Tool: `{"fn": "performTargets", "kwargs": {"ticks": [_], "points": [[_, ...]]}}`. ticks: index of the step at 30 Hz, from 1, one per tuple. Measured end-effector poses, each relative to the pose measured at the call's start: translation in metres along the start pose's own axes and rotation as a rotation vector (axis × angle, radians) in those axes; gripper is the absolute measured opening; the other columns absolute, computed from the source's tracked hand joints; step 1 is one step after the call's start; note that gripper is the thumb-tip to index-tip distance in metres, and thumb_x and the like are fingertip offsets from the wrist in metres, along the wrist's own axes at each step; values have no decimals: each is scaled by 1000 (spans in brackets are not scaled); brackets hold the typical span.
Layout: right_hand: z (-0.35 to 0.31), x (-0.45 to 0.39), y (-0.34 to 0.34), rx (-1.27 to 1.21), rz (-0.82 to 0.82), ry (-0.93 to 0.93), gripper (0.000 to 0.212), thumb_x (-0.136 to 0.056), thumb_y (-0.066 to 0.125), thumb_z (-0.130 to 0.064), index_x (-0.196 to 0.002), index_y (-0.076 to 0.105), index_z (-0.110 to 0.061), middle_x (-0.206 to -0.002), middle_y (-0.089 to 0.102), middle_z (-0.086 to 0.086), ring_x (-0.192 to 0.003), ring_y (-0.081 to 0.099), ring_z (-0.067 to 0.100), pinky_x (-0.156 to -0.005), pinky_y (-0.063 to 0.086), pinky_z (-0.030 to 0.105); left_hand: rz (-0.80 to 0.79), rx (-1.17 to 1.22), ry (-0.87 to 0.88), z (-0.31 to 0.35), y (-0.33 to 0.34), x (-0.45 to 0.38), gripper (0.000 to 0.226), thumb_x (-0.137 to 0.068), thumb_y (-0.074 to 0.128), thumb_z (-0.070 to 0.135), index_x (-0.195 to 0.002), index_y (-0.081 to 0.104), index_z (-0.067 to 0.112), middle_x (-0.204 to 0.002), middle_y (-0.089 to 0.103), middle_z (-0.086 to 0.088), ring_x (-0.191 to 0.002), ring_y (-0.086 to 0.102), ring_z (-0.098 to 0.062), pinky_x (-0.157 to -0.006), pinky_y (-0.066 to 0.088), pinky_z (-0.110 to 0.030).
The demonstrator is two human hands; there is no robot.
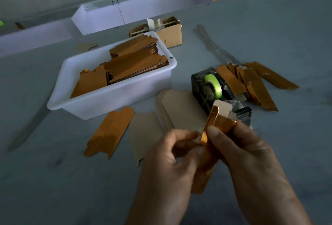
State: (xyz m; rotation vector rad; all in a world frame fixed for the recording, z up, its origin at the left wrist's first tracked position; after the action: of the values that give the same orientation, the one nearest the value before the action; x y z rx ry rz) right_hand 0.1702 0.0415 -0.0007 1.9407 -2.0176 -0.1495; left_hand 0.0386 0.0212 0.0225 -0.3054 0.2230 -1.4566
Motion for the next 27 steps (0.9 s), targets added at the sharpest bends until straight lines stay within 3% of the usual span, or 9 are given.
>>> {"fn": "performTargets", "kwargs": {"ticks": [1,3,6,9,11,14,17,22,27], "points": [[-2,0,1,21,-3,-11,18,-62,65,-31,-75,73,-21,-83,71,7,-85,68,19,-77,50,31,-93,118,-94,-1,5,-1,11,-76,74,27,-83,71,34,-78,74,3,-73,70,-9,-64,57,-27],[-8,-1,0,80,6,-37,23,-58,66,-34,-75,71,-20,-91,67,8,-86,66,16,-71,48,23,-139,122,-98,0,5,-3,10,-73,71,34,-82,71,29,-73,73,-1,-68,71,-16,-65,59,-36],[-26,-1,-3,276,22,-106,28,-59,63,-44,-76,68,-22,-87,65,2,-77,62,5,-62,47,14,-116,105,-30,8,7,-6,7,-85,68,23,-80,72,27,-64,69,0,-53,62,-9,-52,52,-24],[-65,-4,-22,600,179,-343,30,-70,59,-64,-78,64,-35,-86,62,-15,-76,58,-4,-58,42,3,-69,126,-45,9,6,-12,14,-85,67,15,-77,71,25,-53,59,5,-42,47,-1,-41,36,-15],[-88,-10,-42,702,317,-455,20,-77,60,-57,-71,61,-38,-92,62,-16,-74,57,-4,-56,42,8,-83,97,-58,7,8,-16,13,-85,65,16,-75,69,23,-51,55,6,-43,44,-4,-42,34,-17],[-77,-45,-65,751,259,-280,13,-80,64,-37,-69,67,-32,-80,66,-3,-69,58,12,-61,43,26,-75,134,-125,1,8,-22,13,-85,64,18,-72,66,17,-53,55,6,-45,46,-5,-44,37,-17],[-44,-66,-62,657,41,-30,16,-76,66,-41,-79,73,-27,-79,71,5,-85,66,24,-82,52,45,-58,258,-197,0,15,-26,16,-88,62,11,-72,62,12,-54,55,3,-44,45,-4,-42,36,-13],[-35,-68,-59,642,35,-30,13,-76,70,-37,-72,73,-25,-69,69,-9,-77,66,13,-65,47,28,-15,409,-206,1,23,-31,14,-88,62,11,-74,63,8,-56,58,2,-45,44,-7,-41,34,-15],[-35,-66,-54,611,32,-40,10,-80,68,-27,-73,71,-20,-70,70,-5,-71,66,10,-64,47,26,-11,485,-211,0,40,-25,14,-89,62,16,-76,65,11,-59,56,-1,-46,41,-7,-40,32,-14]]}}
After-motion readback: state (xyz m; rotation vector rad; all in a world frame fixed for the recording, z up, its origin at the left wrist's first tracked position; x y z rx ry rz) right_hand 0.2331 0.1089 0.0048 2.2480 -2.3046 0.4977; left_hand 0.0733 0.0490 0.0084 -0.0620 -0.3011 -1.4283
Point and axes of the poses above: each hand's wrist, its own x-axis away from the middle knuckle, its own y-axis out of the palm, z = x × y, the point moved 9 cm from there along -x, towards the middle knuckle
